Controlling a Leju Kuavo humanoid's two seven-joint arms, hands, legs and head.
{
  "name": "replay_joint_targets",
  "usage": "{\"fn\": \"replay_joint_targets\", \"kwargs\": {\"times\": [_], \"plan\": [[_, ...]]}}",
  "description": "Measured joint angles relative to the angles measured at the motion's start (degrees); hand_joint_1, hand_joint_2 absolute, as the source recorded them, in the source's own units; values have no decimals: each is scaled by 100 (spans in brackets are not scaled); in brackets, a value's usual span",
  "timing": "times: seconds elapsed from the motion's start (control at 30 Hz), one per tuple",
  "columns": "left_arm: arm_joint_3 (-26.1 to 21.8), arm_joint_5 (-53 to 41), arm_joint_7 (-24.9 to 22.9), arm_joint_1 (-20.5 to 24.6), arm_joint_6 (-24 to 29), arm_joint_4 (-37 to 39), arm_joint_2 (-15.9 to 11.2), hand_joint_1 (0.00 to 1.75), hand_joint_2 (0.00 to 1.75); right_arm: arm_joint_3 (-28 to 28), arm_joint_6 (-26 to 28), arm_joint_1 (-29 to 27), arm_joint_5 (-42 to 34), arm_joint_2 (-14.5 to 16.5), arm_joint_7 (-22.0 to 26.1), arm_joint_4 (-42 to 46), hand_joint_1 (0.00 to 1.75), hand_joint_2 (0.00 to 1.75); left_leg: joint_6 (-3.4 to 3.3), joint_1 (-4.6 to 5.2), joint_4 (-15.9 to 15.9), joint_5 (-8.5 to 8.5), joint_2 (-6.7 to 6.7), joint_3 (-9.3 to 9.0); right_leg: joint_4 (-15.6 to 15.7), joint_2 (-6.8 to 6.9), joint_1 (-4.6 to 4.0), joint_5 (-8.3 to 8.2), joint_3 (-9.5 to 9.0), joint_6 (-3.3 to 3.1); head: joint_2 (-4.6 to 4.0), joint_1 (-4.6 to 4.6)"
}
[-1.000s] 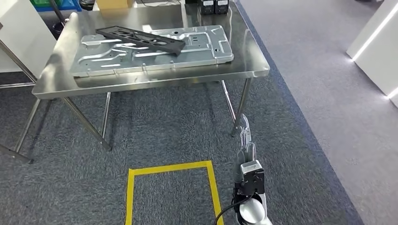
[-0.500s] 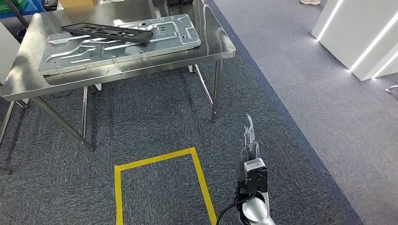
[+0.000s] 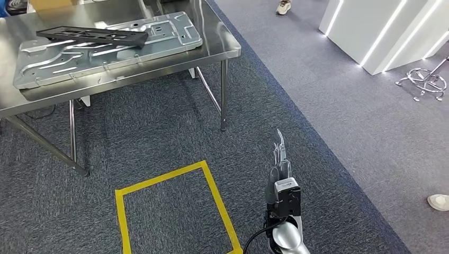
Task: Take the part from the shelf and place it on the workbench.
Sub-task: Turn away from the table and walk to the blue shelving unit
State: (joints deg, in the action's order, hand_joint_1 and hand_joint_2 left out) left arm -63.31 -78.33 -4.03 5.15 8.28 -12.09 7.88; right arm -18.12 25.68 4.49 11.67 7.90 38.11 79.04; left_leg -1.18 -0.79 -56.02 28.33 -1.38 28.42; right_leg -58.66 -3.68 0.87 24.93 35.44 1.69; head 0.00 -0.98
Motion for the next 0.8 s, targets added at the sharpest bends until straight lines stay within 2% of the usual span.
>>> {"fn": "replay_joint_targets", "kwargs": {"times": [0.03, 0.1, 0.13, 0.17, 0.2, 0.23, 0.3, 0.33, 0.37, 0.4, 0.43, 0.47, 0.5, 0.57, 0.63, 0.67, 0.7, 0.73, 0.77, 0.8], "plan": [[1, 1, 6, 0, -2, 0, 1, 0, 0, 2, -5, 11, -8, -1, 4, -7, 0, 0, -46, -7, 21, -30, 61, 12, -211, 87, -7, 144, 102, 18, 0, 12], [3, 0, 15, -13, -5, 0, 1, 0, 0, 3, -17, 27, -25, -2, 13, -29, 0, 0, -95, 18, 13, -57, 180, 53, -923, 267, -6, 545, 421, 44, 0, 36], [3, -1, 14, -23, -7, 0, 1, 0, 0, 4, -21, 27, -33, -3, 15, -44, 0, 0, -102, 34, 0, -61, 243, 78, -1270, 297, -5, 685, 570, 54, 0, 36], [4, -2, 11, -30, -7, 0, 1, 0, 0, 5, -22, 24, -42, -5, 17, -60, 0, 0, -105, 49, -16, -63, 305, 99, -1470, 314, -5, 732, 643, 57, 0, 37], [4, -3, 7, -31, -7, 0, 1, 0, 0, 6, -21, 22, -52, -8, 19, -73, 0, 0, -105, 63, -32, -62, 360, 117, -1459, 328, -8, 674, 610, 49, 0, 37], [7, -4, 1, -28, -7, 0, 1, 0, 0, 7, -18, 22, -64, -11, 21, -84, 0, 0, -103, 76, -49, -58, 414, 127, -1235, 354, -13, 530, 464, 30, 0, 37], [19, -8, -13, -18, -7, 0, 1, 0, 0, 9, -7, 32, -87, -14, 27, -92, 0, 0, -94, 112, -76, -45, 499, 128, -459, 513, -57, 222, 8, -44, 0, 35], [25, -8, -27, -16, -9, 0, 1, 0, 0, 9, 1, 40, -97, -14, 32, -93, 0, 0, -85, 132, -96, -40, 537, 134, -160, 597, -86, 135, -150, -86, 1, 34], [30, -7, -45, -15, -14, 0, 0, 0, 0, 10, 9, 45, -107, -15, 39, -95, 0, 0, -72, 149, -113, -40, 574, 143, 5, 656, -113, 106, -222, -119, 1, 33], [32, -5, -66, -14, -19, 0, -1, 0, 0, 12, 19, 45, -118, -17, 47, -98, 0, 0, -59, 161, -124, -42, 615, 154, 43, 665, -134, 113, -221, -142, 1, 33], [33, -3, -84, -11, -24, 0, -1, 0, 0, 14, 31, 43, -128, -20, 60, -103, 0, 0, -43, 165, -134, -45, 658, 160, 55, 620, -125, 90, -197, -168, 1, 33], [33, -2, -94, -8, -26, 0, -2, 0, 0, 17, 41, 41, -137, -24, 72, -107, 0, 0, -14, 160, -149, -17, 649, 168, 67, 579, -110, 65, -180, -195, 0, 33], [34, -1, -98, -6, -26, 0, -3, 0, 0, 19, 49, 44, -144, -27, 83, -111, 0, 0, 17, 154, -211, 65, 581, 192, 84, 540, -91, 33, -161, -230, 0, 32], [34, -1, -101, -9, -26, 0, -6, 0, 0, 21, 52, 60, -150, -29, 95, -122, 0, 0, 81, 124, -633, 440, 342, 342, 108, 470, -62, -42, -100, -295, 0, 29], [34, -1, -102, -17, -24, 0, -7, 0, 0, 23, 54, 66, -156, -29, 96, -143, 0, 0, 111, 90, -1354, 875, 211, 585, 104, 377, -63, -123, 5, -314, 0, 27], [34, 0, -102, -19, -23, 0, -8, 0, 0, 23, 56, 65, -159, -30, 97, -155, 0, 0, 120, 75, -1599, 978, 196, 648, 99, 323, -62, -170, 66, -306, 0, 28], [34, 3, -102, -20, -22, 0, -8, 0, 0, 24, 60, 63, -163, -30, 97, -167, 0, 0, 126, 59, -1655, 976, 191, 621, 91, 263, -58, -219, 129, -291, 0, 27], [34, 8, -100, -18, -21, 0, -8, 0, 0, 24, 63, 63, -169, -31, 97, -175, 0, 0, 129, 43, -1472, 868, 182, 478, 81, 202, -51, -270, 193, -271, 0, 27], [34, 15, -98, -14, -21, 0, -9, 0, 0, 24, 66, 64, -175, -31, 97, -180, 0, 0, 128, 26, -1090, 703, 136, 237, 69, 140, -41, -321, 253, -245, 0, 27], [34, 24, -97, -6, -20, 0, -9, 0, 0, 25, 67, 66, -181, -32, 97, -182, 0, 0, 127, 13, -655, 577, 26, -9, 54, 82, -34, -374, 306, -213, 1, 26]]}}
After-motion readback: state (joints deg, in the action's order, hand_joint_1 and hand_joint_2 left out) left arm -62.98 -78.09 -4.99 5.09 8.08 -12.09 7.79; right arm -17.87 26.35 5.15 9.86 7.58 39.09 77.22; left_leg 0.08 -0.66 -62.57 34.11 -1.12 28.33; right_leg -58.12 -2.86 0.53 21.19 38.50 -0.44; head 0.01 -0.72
